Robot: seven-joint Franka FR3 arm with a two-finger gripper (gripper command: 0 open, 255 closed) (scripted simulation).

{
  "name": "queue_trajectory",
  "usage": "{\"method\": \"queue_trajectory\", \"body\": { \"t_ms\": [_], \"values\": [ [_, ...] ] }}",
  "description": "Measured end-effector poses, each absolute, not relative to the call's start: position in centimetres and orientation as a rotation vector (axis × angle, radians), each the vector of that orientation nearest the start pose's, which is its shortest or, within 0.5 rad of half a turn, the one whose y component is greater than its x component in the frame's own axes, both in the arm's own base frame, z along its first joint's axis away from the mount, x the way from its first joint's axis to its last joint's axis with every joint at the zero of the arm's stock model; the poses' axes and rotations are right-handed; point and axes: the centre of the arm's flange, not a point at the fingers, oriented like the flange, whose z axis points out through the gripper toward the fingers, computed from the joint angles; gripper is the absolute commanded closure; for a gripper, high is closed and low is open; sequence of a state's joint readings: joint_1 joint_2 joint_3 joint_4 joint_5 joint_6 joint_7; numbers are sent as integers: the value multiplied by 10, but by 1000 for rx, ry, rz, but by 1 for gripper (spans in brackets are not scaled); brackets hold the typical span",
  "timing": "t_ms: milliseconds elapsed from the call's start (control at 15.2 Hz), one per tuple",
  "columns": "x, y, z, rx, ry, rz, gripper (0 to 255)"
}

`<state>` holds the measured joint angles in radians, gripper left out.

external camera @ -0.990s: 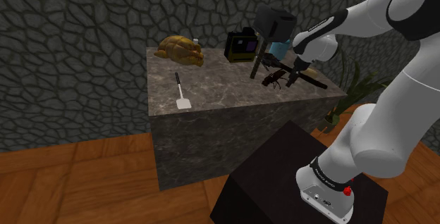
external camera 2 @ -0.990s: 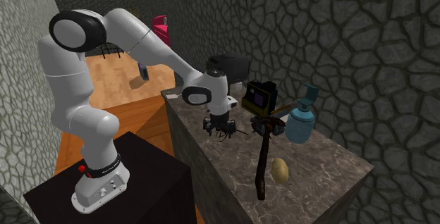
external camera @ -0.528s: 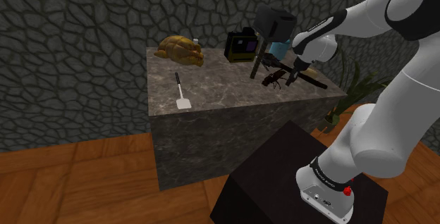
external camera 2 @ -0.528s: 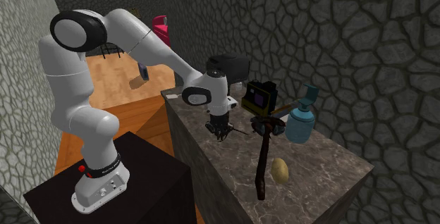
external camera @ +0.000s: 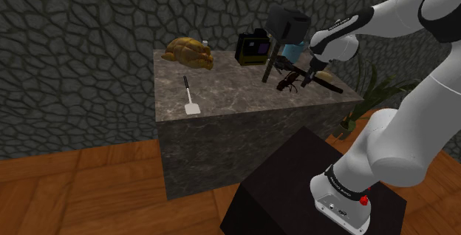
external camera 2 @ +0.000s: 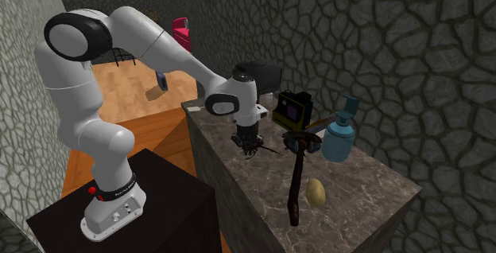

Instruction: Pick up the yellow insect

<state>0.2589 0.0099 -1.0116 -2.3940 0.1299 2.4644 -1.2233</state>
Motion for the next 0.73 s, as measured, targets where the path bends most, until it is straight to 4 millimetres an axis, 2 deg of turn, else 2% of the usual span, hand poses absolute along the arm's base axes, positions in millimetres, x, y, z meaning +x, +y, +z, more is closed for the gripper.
{"method": "queue_trajectory", "body": {
  "t_ms": [726],
  "values": [
    [366,-341,377,-3096,-583,-157,255]
  ]
}}
